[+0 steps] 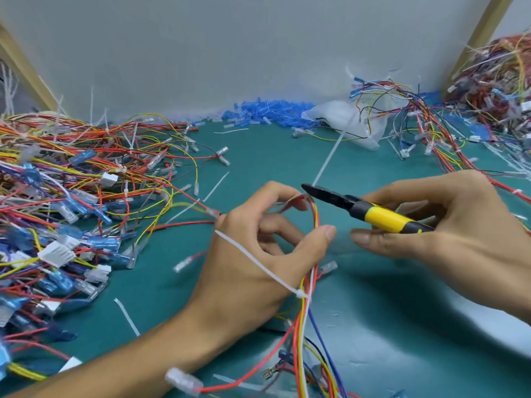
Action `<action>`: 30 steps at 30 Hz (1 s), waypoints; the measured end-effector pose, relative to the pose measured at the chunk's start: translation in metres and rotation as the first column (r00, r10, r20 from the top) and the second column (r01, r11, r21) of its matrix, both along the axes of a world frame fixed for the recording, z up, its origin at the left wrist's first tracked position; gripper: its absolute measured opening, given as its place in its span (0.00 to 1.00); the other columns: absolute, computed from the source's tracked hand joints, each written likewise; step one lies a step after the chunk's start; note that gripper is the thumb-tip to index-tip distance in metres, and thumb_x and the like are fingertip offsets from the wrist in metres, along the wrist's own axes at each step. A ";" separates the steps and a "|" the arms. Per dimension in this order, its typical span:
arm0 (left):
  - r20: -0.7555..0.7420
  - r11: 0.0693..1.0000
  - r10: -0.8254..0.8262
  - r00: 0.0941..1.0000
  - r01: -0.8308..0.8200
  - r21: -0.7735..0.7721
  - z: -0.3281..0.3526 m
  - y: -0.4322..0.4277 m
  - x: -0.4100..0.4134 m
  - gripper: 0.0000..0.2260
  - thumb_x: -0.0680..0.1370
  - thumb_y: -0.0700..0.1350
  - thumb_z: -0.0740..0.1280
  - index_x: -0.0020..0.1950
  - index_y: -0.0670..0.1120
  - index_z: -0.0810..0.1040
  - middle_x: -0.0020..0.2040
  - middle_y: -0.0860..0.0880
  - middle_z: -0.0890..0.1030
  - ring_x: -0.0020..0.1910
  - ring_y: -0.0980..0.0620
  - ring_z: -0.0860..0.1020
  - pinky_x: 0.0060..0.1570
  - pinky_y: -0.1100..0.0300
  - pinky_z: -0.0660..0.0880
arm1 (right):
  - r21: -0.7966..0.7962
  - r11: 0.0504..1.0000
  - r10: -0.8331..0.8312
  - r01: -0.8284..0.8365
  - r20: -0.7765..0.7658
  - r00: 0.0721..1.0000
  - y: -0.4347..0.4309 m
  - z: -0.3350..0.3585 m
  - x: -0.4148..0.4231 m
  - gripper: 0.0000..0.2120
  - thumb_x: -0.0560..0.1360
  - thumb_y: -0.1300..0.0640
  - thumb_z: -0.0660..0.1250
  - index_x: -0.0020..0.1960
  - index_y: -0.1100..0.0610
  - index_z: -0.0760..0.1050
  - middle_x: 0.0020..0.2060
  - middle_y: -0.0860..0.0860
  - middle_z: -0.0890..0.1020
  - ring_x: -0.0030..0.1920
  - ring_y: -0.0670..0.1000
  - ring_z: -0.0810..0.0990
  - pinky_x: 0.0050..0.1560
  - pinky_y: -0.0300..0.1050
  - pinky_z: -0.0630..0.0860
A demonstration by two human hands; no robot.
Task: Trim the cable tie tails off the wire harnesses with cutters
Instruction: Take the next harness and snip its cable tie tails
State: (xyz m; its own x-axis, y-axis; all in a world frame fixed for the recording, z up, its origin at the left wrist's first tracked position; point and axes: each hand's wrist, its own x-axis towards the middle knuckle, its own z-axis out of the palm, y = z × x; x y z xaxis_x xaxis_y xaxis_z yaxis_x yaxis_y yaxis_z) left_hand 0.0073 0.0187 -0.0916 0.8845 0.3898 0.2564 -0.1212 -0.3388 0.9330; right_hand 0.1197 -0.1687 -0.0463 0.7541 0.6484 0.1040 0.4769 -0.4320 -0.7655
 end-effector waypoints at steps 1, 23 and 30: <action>-0.005 1.000 0.006 1.000 -0.006 -0.027 0.000 0.000 0.001 0.12 0.74 0.52 0.76 0.52 0.52 0.77 0.34 0.47 0.86 0.22 0.39 0.73 0.23 0.48 0.75 | 0.009 1.000 -0.005 0.005 -0.013 1.000 0.000 -0.001 0.001 0.24 0.58 0.30 0.76 0.51 0.39 0.86 0.30 0.57 0.81 0.32 0.63 0.75 0.36 0.61 0.78; 0.185 0.967 -0.111 0.976 0.149 -0.208 -0.024 0.008 -0.001 0.03 0.80 0.34 0.69 0.50 0.37 0.82 0.34 0.51 0.82 0.28 0.61 0.77 0.32 0.71 0.73 | -0.009 0.982 0.178 -0.191 0.402 0.898 -0.002 -0.012 0.013 0.13 0.71 0.49 0.78 0.54 0.46 0.83 0.44 0.41 0.80 0.47 0.45 0.81 0.45 0.32 0.71; 0.178 0.972 -0.110 0.978 0.144 -0.188 -0.026 0.007 0.000 0.06 0.79 0.30 0.67 0.51 0.37 0.82 0.35 0.53 0.82 0.28 0.63 0.77 0.32 0.71 0.73 | -0.027 0.979 0.190 -0.202 0.475 0.859 -0.002 -0.015 0.017 0.14 0.72 0.50 0.77 0.57 0.49 0.83 0.47 0.42 0.81 0.49 0.48 0.82 0.48 0.41 0.76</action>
State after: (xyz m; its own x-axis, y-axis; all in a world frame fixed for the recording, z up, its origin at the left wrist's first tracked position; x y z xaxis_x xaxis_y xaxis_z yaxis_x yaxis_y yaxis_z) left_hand 0.0073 0.0259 -0.1174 0.8819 0.3346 0.3322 -0.3096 -0.1206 0.9432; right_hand 0.1362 -0.1711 -0.0610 0.4683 0.7709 0.4318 0.8568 -0.2768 -0.4350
